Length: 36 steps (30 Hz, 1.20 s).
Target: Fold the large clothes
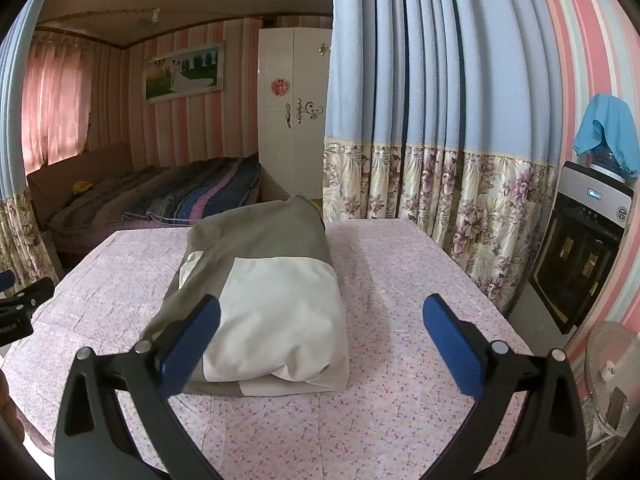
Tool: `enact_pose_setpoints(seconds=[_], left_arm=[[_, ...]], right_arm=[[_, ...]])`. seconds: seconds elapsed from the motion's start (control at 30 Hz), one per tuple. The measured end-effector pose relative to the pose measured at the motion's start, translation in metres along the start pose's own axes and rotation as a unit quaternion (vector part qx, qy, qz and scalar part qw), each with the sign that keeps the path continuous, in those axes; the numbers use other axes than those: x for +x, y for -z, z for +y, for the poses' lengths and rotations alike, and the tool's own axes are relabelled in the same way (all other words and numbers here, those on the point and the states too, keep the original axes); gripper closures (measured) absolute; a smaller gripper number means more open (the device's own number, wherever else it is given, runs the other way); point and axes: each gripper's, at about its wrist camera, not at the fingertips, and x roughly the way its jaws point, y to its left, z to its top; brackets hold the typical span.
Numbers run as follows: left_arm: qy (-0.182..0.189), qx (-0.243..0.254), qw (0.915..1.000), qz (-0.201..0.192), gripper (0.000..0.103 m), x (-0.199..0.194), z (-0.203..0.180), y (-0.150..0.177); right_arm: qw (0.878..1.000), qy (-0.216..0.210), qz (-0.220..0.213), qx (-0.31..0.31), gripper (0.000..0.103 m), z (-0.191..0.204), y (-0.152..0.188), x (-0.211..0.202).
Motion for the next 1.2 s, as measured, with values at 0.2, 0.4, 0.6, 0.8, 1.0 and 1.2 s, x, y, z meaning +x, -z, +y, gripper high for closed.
enact_pose_setpoints(seconds=[0.2, 0.4, 0.6, 0.8, 1.0, 1.2], left_arm=[[-0.001, 0.0, 1.0, -0.001, 0.003, 0.0, 0.0, 0.0], [-0.004, 0.005, 1.0, -0.001, 0.003, 0.0, -0.004, 0.002], [0.002, 0.005, 1.0, 0.001, 0.003, -0.001, -0.005, 0.002], [0.006, 0.008, 1.0, 0.0, 0.003, -0.004, -0.007, 0.003], [-0.011, 0.013, 0.9998, -0.011, 0.003, -0.009, -0.005, 0.002], [-0.017, 0.017, 0.9996, -0.017, 0.003, -0.012, -0.005, 0.0]], right_arm=[[1.0, 0.0, 0.001, -0.003, 0.002, 0.0, 0.002, 0.002], [1.0, 0.0, 0.002, -0.005, 0.002, -0.001, 0.003, 0.004], [1.0, 0.004, 0.003, -0.013, 0.002, -0.004, 0.005, 0.007], [1.0, 0.005, 0.008, -0.022, 0.002, -0.006, 0.007, 0.013], [1.0, 0.006, 0.008, -0.025, 0.002, -0.009, 0.007, 0.013], [0.999, 0.009, 0.01, -0.03, 0.002, -0.012, 0.007, 0.017]])
